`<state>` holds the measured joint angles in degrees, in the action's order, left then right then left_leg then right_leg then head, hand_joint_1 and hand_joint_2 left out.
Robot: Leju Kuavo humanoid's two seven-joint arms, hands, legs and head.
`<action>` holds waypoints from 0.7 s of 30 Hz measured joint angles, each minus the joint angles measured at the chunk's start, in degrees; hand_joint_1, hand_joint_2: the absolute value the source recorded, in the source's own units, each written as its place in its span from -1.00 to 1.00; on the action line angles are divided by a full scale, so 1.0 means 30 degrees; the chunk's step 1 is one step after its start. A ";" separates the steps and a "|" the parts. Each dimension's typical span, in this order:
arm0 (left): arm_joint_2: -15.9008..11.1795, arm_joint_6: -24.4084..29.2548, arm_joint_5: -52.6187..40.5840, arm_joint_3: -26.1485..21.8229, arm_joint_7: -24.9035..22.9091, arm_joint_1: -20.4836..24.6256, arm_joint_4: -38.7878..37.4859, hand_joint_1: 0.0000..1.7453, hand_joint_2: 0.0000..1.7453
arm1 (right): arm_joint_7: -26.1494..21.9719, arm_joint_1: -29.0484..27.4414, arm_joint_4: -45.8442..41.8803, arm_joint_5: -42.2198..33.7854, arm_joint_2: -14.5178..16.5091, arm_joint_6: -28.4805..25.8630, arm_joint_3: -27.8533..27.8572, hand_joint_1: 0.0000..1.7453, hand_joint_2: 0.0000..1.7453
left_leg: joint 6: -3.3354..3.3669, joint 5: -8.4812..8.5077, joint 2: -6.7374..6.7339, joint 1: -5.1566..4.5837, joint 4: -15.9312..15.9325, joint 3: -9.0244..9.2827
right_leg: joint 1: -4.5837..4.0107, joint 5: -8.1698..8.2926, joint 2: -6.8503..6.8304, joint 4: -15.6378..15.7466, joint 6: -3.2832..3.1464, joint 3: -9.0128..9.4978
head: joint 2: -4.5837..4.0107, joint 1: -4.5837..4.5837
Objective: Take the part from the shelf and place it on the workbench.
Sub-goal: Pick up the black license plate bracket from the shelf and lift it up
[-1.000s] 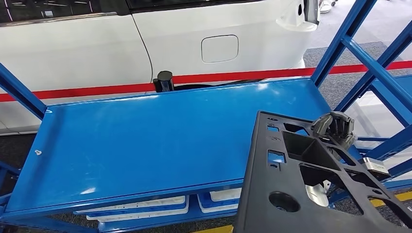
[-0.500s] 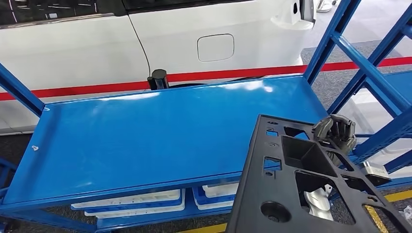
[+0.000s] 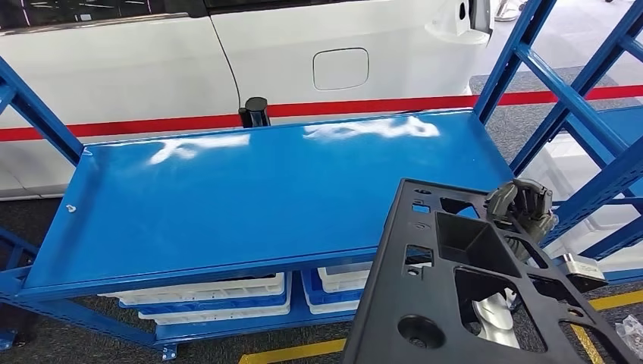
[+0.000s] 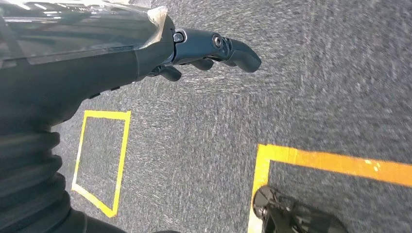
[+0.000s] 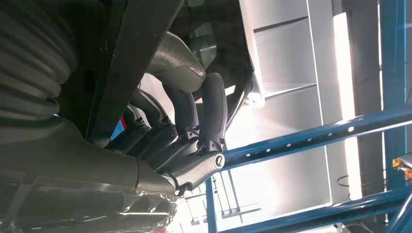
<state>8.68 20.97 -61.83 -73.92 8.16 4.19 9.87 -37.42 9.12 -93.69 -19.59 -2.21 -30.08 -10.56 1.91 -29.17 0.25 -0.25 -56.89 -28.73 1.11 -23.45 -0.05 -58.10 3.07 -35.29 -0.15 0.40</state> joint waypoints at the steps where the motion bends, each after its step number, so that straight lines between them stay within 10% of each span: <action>1: -0.0004 -0.0007 -0.0005 0.0000 -0.0015 0.0005 0.0000 -1.00 1.00 | 0.0000 -0.0071 -0.0047 0.0022 -0.0040 0.0000 0.0029 1.00 1.00 | 0.0156 0.0207 -0.0037 0.0024 0.0107 -0.0114 | -0.0021 -0.0197 -0.0002 -0.0194 0.0041 -0.0176 | 0.0000 -0.0020; 5: -0.0026 -0.0033 -0.0067 0.0000 -0.0056 0.0017 -0.0004 -1.00 1.00 | 0.0000 -0.0285 -0.0148 0.0058 -0.0209 -0.0002 0.0206 1.00 1.00 | 0.0530 0.1042 -0.0164 0.0055 0.0269 -0.0880 | -0.0066 -0.2848 0.0011 -0.4094 -0.0270 -0.1481 | 0.0000 -0.0200; 7: -0.0016 -0.0038 -0.0135 0.0000 -0.0100 0.0016 -0.0005 -1.00 1.00 | 0.0000 -0.0462 -0.0201 0.0062 -0.0233 -0.0009 0.0242 1.00 1.00 | 0.0517 0.1377 -0.0192 0.0023 0.0235 -0.1354 | -0.0061 -0.3221 0.0009 -0.5308 -0.0069 -0.1413 | 0.0000 -0.0206; 10: -0.0020 -0.0024 -0.0199 0.0003 -0.0202 0.0019 -0.0005 -1.00 1.00 | 0.0000 -0.0611 -0.0435 0.0102 -0.0231 -0.0022 0.0262 1.00 1.00 | 0.0376 0.1792 -0.0191 0.0006 0.0108 -0.1945 | -0.0059 -0.2392 0.0007 -0.2496 0.0322 0.0950 | 0.0000 -0.0215; 12: -0.0027 0.0025 -0.0242 0.0007 -0.0335 0.0032 -0.0005 -1.00 1.00 | 0.0000 -0.0657 -0.0685 0.0148 -0.0219 0.0007 0.0266 1.00 1.00 | 0.0191 0.2035 -0.0172 -0.0071 -0.0045 -0.2208 | -0.0137 -0.2280 0.0031 -0.0056 0.0200 0.2532 | 0.0000 -0.0186; 15: -0.0053 0.0155 -0.0291 0.0005 -0.0525 0.0038 -0.0005 -1.00 1.00 | 0.0000 -0.0729 -0.0843 0.0166 -0.0195 0.0133 0.0260 1.00 1.00 | -0.0119 0.2331 -0.0132 -0.0099 -0.0140 -0.2376 | -0.0132 -0.2234 0.0029 0.0686 -0.0238 0.2706 | 0.0000 -0.0147; 18: -0.0089 0.0284 -0.0293 0.0004 -0.0610 0.0028 -0.0005 -1.00 1.00 | 0.0000 -0.0716 -0.0852 0.0157 -0.0122 0.0228 0.0260 1.00 1.00 | -0.0452 0.0690 -0.0045 0.0025 -0.1564 -0.2961 | 0.0091 -0.1718 -0.0071 0.0746 -0.0862 0.2309 | 0.0000 -0.0054; 21: -0.0082 0.0346 -0.0321 0.0007 -0.0694 0.0034 -0.0005 -1.00 1.00 | 0.0004 -0.0711 -0.0851 0.0155 -0.0051 0.0333 0.0242 1.00 1.00 | -0.0772 -0.1505 -0.0028 0.0193 -0.4977 -0.3833 | 0.0046 -0.1141 -0.0108 0.0678 -0.0968 0.1641 | 0.0000 0.0037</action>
<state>8.44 22.00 -62.79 -73.90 6.08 4.29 9.86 -37.41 6.99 -96.24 -19.12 -2.36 -29.08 -9.83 -0.41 -33.68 0.16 0.33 -71.82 -40.23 1.25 -26.87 -0.38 -56.07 0.16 -30.37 -0.15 0.51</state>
